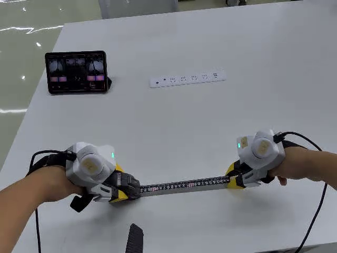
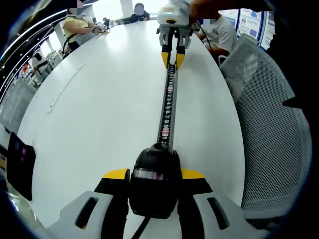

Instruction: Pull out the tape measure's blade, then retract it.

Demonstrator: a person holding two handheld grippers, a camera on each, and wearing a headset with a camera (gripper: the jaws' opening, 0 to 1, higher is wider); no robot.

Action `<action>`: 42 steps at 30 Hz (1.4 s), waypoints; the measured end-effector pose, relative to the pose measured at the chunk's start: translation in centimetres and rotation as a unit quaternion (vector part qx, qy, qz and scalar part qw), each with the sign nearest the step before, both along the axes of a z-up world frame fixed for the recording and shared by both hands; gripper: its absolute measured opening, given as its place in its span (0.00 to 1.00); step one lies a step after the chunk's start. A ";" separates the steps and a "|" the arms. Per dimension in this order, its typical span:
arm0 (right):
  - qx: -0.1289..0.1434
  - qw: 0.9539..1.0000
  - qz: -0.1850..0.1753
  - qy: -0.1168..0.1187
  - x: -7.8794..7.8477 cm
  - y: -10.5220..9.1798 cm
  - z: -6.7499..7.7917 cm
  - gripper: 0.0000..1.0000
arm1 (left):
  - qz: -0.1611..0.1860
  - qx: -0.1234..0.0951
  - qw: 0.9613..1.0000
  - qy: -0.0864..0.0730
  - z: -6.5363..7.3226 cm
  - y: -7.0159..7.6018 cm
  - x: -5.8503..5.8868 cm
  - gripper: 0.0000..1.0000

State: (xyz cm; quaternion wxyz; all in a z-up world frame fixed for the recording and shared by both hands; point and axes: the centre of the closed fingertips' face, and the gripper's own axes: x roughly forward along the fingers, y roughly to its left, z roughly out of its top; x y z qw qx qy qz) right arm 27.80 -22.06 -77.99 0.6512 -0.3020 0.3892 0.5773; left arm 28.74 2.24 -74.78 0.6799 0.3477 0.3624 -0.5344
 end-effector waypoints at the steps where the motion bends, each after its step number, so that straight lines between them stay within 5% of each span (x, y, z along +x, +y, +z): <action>1: -0.006 1.000 0.003 0.000 0.0 0.0 0.0 0.11 | -0.001 0.000 1.000 0.000 0.0 0.0 0.0 0.33; 21: -0.056 0.997 0.040 -0.020 -0.1 -0.2 -0.1 0.15 | -0.027 0.016 1.000 0.002 0.7 -0.1 -0.2 0.39; 29: -0.051 0.998 0.029 -0.023 0.1 -0.2 1.1 0.21 | -0.019 0.009 1.000 -0.002 1.4 0.3 0.1 0.46; 42: -0.041 0.999 -0.001 -0.020 -0.5 -0.4 2.4 0.30 | -0.006 -0.025 0.999 0.029 2.4 -0.2 -1.4 0.70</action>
